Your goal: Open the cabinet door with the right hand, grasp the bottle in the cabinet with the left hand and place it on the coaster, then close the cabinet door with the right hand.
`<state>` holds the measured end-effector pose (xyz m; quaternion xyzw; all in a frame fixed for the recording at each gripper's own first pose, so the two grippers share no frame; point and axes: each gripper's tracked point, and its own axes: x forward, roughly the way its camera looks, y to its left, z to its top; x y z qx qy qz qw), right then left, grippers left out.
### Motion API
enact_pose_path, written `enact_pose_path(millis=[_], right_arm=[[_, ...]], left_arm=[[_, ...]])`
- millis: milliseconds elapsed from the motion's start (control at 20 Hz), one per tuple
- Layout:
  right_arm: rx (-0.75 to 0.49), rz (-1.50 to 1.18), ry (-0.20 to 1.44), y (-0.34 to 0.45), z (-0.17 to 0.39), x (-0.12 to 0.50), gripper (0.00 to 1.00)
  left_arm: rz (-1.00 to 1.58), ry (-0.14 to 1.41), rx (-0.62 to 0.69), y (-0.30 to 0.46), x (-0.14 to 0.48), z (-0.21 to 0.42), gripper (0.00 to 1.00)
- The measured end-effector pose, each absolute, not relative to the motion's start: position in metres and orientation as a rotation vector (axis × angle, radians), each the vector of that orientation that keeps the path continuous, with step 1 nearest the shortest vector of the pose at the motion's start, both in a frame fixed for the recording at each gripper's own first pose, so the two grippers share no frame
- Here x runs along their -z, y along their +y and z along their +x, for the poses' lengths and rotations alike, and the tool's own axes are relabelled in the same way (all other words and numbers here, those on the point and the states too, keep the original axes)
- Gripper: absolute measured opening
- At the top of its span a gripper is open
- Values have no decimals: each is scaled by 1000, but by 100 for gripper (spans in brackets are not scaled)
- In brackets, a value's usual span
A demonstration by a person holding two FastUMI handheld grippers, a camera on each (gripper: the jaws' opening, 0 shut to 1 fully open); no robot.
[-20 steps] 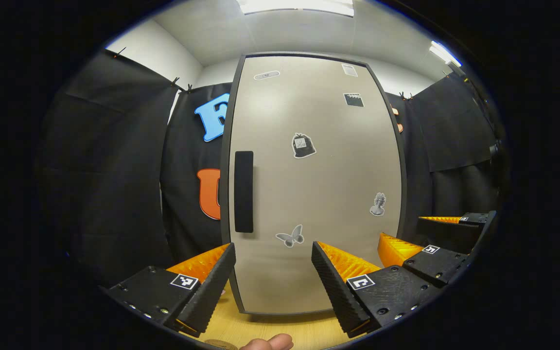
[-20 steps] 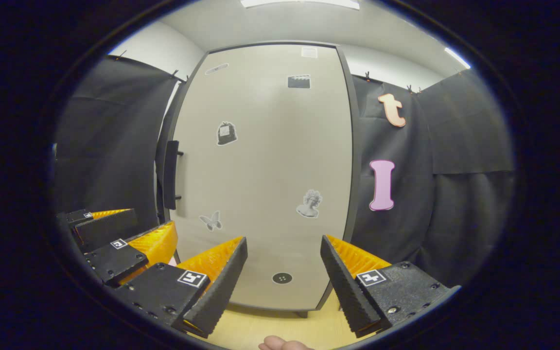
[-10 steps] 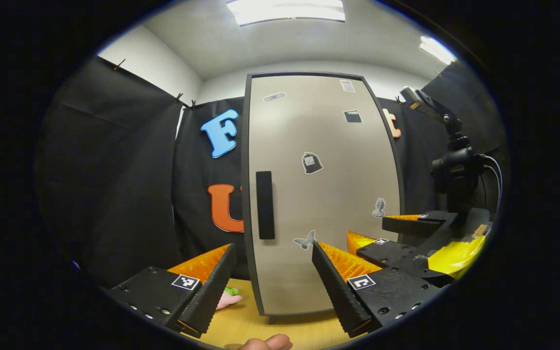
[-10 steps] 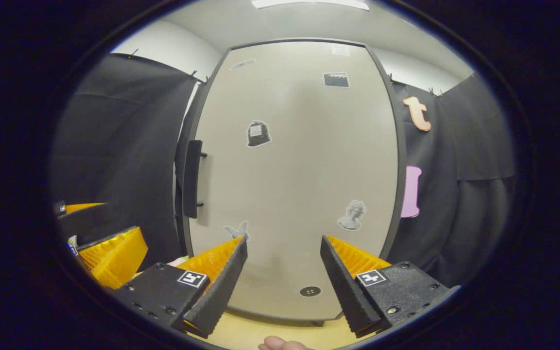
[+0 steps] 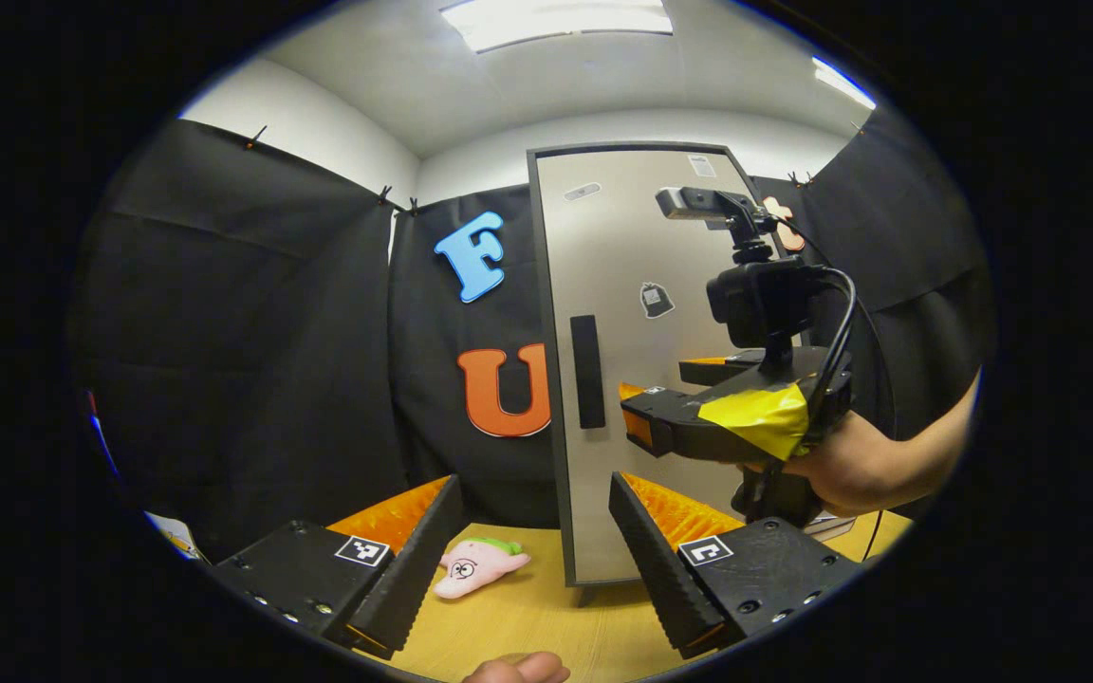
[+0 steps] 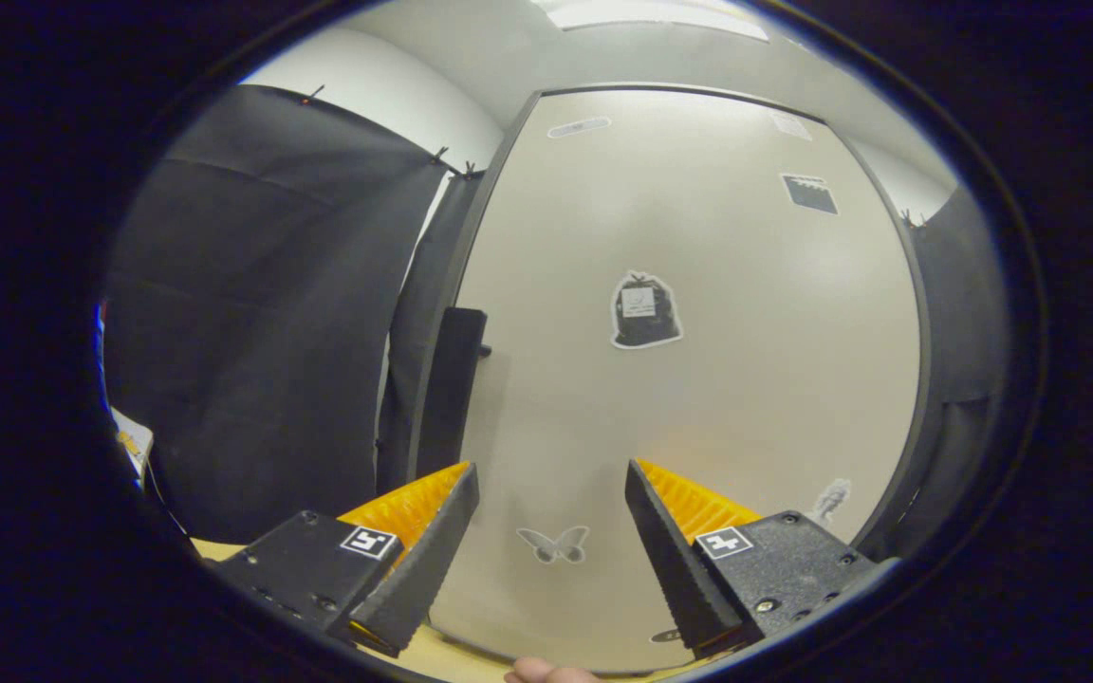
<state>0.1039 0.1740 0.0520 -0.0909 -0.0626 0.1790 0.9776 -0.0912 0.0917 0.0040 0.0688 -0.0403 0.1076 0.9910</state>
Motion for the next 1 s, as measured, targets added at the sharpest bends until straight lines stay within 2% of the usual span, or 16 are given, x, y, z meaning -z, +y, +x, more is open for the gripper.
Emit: enact_pose_path(millis=[150,200,650,750,900,1000], right_arm=[[-350,-162,-142,182,108,-55,99],[-336,-158,-146,182,109,-56,95],[-195,-209,-112,176,110,-51,99],[-191,-199,-132,181,101,-59,98],[-249,-211,-200,208,84,-71,98],[-224,-266,-225,217,85,-74,99]], left_arm=[[118,-64,-238,101,3,-102,94],[111,-59,-238,103,5,-103,94],[78,-75,-188,111,7,-103,95],[71,-75,-177,113,9,-104,95],[73,-86,-168,121,6,-103,95],[59,-85,-168,128,7,-104,95]])
